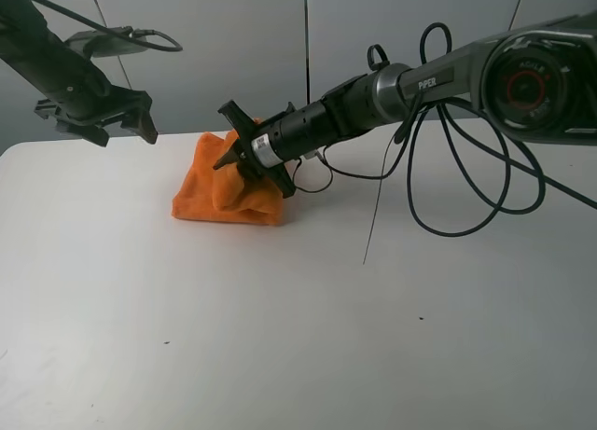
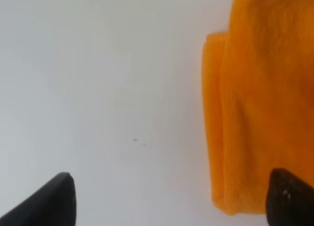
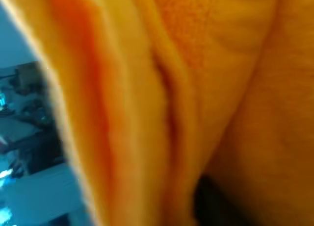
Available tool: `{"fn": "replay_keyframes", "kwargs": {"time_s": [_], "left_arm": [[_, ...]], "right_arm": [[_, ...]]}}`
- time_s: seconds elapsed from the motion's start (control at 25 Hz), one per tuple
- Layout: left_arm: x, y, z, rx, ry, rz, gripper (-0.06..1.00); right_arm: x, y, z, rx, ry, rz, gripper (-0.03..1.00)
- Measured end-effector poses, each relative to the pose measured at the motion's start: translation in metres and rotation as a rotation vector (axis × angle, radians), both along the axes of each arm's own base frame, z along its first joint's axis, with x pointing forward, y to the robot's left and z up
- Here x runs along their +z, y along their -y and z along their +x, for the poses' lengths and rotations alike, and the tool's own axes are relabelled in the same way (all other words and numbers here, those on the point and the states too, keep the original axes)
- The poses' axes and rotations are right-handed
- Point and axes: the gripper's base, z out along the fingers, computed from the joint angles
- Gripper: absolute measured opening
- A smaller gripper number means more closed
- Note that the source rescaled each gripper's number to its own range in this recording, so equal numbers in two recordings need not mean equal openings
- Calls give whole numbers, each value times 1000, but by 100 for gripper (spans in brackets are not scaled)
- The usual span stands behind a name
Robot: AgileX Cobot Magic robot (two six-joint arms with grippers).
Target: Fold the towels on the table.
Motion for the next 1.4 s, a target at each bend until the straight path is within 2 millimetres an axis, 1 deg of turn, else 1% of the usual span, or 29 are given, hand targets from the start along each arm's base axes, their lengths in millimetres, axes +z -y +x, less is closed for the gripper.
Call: {"fn": "replay_keyframes", "kwargs": {"time_s": [0.04, 0.08, 0.16, 0.2, 0.24, 0.36, 0.52, 0.6, 0.76, 0.84, 0.92, 0.96, 1.0, 1.08, 1.16, 1.28, 1.32, 1.4], "left_arm": [[10, -4, -2, 12, 23, -6, 99], [21, -8, -5, 23, 43, -12, 99], [40, -14, -9, 39, 79, -24, 99], [49, -15, -11, 43, 98, -26, 99], [58, -16, -13, 44, 114, -27, 99], [74, -17, -17, 42, 145, -28, 99], [79, -16, -22, 37, 132, -34, 99], [80, -16, -24, 34, 118, -35, 99], [82, -15, -28, 29, 94, -45, 99], [88, -14, -33, 27, 93, -56, 99], [96, -13, -39, 23, 95, -59, 99], [102, -13, -43, 20, 100, -59, 99], [108, -13, -48, 17, 109, -60, 99], [121, -13, -58, 10, 119, -61, 99], [135, -13, -71, 0, 120, -57, 99], [151, -13, -90, -19, 120, -48, 99], [158, -14, -98, -22, 137, -40, 99], [165, -15, -113, -22, 156, -36, 99]], "right_arm": [[2, -1, 0, 8, 7, 22, 47], [6, -2, -1, 25, 24, 44, 64], [17, -4, -2, 47, 52, 82, 85], [25, -5, -3, 58, 66, 97, 92], [32, -7, -4, 64, 83, 106, 95], [47, -20, -13, 88, 105, 131, 97], [47, -46, -34, 142, 124, 117, 97], [46, -54, -41, 159, 126, 115, 98], [46, -56, -45, 187, 134, 111, 98], [47, -56, -47, 222, 153, 118, 98], [58, -54, -49, 274, 202, 119, 98], [67, -52, -50, 301, 234, 115, 98], [76, -48, -51, 334, 267, 99, 98], [101, -37, -51, 385, 340, 48, 98], [120, -20, -50, 439, 396, -63, 98], [147, 13, -51, 510, 460, -272, 99], [155, 28, -53, 530, 480, -369, 100], [177, 58, -61, 521, 514, -490, 100]]}}
